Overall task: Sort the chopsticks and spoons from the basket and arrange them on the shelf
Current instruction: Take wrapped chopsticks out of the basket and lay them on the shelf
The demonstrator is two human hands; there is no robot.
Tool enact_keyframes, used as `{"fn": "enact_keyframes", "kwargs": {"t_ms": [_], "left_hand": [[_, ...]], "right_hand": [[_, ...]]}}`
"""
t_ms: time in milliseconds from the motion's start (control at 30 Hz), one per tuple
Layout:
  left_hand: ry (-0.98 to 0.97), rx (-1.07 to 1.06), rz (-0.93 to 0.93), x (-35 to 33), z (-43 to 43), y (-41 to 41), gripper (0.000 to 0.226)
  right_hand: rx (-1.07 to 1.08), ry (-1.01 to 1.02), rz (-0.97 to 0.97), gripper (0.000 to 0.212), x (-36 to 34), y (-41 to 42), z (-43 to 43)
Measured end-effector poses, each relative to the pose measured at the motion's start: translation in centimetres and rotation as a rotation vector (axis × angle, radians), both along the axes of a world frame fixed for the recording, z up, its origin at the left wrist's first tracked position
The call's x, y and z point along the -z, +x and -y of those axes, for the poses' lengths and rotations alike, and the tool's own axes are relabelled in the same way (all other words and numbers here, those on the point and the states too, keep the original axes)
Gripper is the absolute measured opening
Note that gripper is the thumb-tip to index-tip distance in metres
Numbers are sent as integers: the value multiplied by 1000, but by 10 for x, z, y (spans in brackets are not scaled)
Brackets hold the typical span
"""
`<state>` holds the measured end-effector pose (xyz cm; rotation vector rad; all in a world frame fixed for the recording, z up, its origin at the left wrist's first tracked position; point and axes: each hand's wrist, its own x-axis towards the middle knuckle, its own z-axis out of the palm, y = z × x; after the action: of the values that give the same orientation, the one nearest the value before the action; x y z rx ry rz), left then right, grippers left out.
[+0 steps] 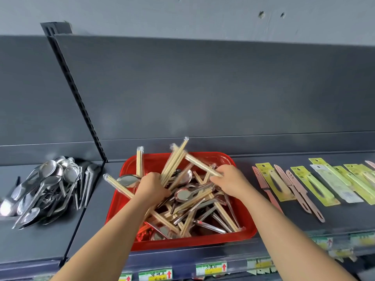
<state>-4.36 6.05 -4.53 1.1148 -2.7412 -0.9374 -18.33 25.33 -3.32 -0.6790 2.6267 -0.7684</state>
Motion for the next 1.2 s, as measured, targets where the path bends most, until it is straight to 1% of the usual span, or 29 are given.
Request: {"fn": "enact_keyframes", "kwargs": {"t_ms": [67, 133, 200, 267, 400, 467, 533, 633, 700, 800, 900, 1033, 1200], "left_hand": [[34, -10, -72, 0, 3, -2, 16], [84, -27, -164, -2, 7, -4, 15], [172, -49, -265, -4, 9, -4, 15], [256, -60, -338, -5, 11, -2, 13], [316, -46, -385, -6, 14, 2, 8], [343, -47, -404, -6, 14, 4, 11], [363, -57, -427, -9, 15, 5, 18], [386, -73, -482, -21, 15, 2, 26], [358, -79, -531, -32, 14, 0, 27], [360, -60, -643, -53, 11, -3, 25], [372, -62, -732, -72, 11, -1, 24], [437, -127, -883, -93, 19, 14, 26], [532, -214, -991, -106, 44, 59, 27]], "right_hand": [[72, 33, -34, 15, 1, -6, 7], [139, 79, -41, 21, 2, -8, 16], [162, 111, -10, 29, 4, -8, 25], [179, 116, 23, 31, 7, -7, 34], [245, 114, 79, 31, 15, -3, 46], [253, 44, 155, 25, 16, -6, 48], [223, -81, 178, 20, 10, -11, 48], [131, -268, 93, 26, -11, -15, 48], [67, -371, 22, 30, -30, -15, 49], [10, -503, -51, 27, -60, -14, 53], [-32, -577, -79, 27, -84, -9, 57], [-154, -631, -120, 19, -108, 7, 73], [-314, -621, -96, 25, -124, 45, 116]]}}
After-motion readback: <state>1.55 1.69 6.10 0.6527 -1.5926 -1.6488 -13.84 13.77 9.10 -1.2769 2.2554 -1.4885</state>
